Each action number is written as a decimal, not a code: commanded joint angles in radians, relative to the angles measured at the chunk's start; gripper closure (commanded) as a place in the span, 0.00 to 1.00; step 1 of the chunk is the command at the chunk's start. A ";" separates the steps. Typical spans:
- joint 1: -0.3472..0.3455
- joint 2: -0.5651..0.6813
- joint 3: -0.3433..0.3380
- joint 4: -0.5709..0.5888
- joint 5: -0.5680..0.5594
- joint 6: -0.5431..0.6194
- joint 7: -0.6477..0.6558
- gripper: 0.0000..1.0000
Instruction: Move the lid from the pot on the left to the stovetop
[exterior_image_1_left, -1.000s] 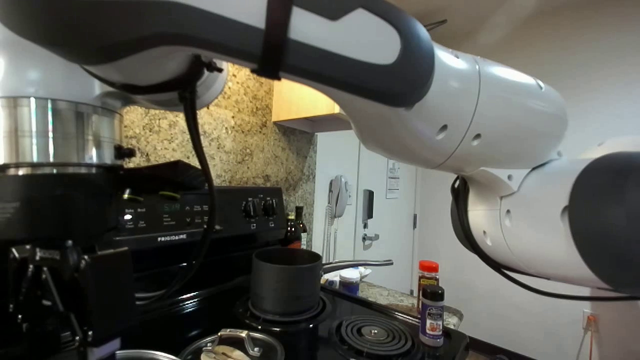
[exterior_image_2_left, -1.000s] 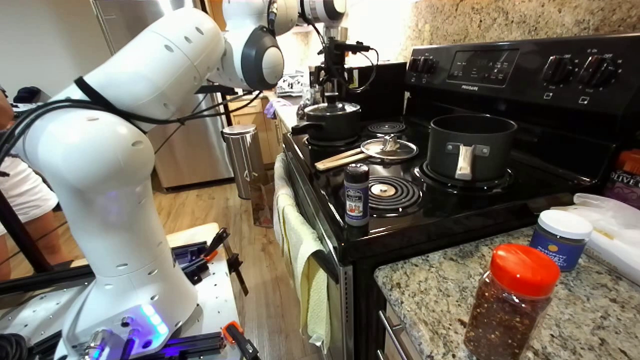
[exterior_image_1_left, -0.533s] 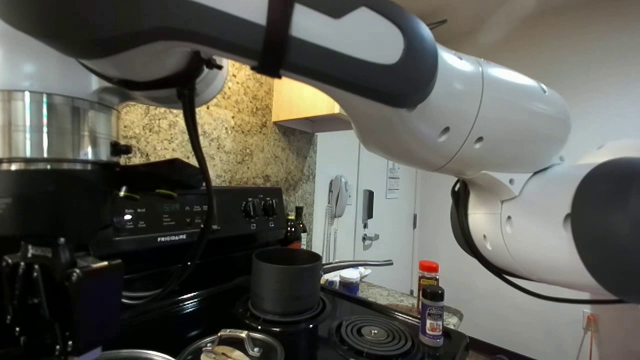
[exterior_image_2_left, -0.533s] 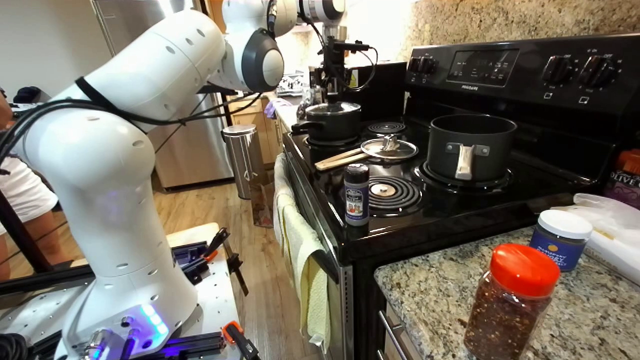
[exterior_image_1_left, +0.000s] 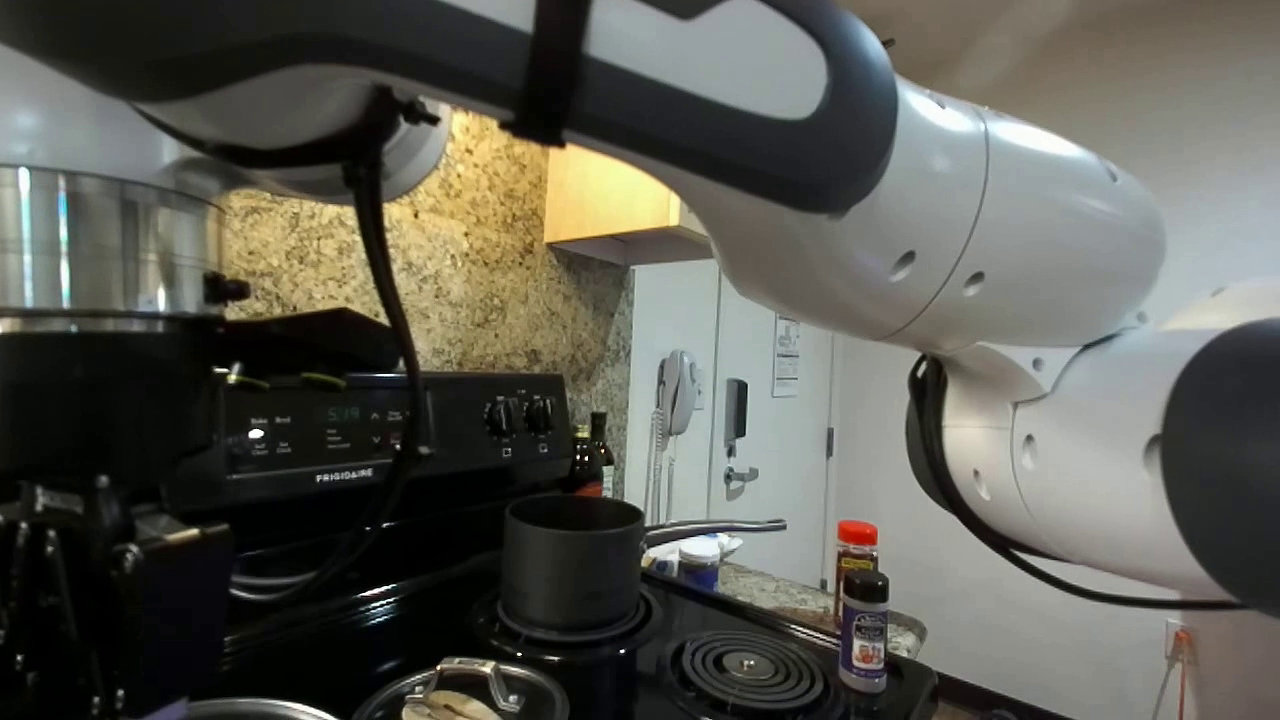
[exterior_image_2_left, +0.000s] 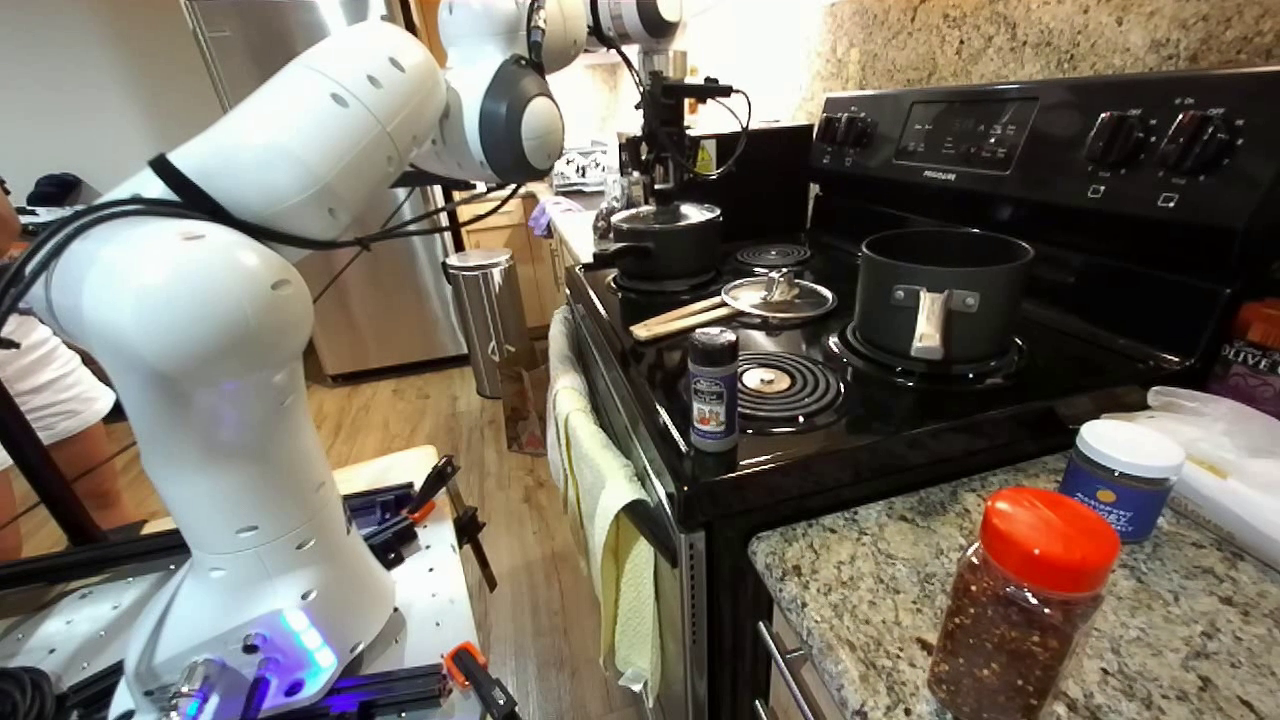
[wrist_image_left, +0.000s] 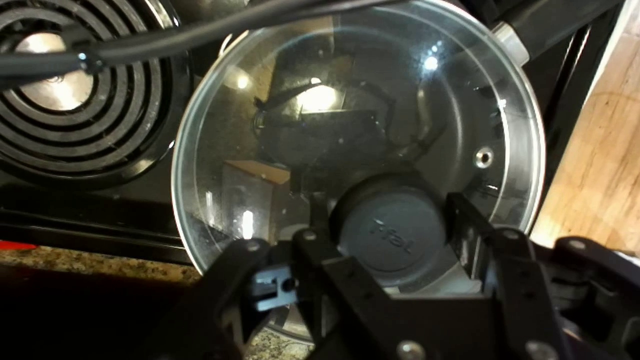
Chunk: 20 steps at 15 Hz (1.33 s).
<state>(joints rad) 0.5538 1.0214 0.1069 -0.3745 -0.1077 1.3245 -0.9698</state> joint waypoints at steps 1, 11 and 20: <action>0.017 -0.015 -0.025 0.013 -0.024 -0.025 0.033 0.66; 0.007 -0.047 -0.013 -0.003 -0.007 -0.187 -0.019 0.66; 0.010 -0.043 -0.025 0.020 -0.026 -0.162 -0.053 0.66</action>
<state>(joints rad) 0.5618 0.9913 0.0859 -0.3738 -0.1087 1.1554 -0.9875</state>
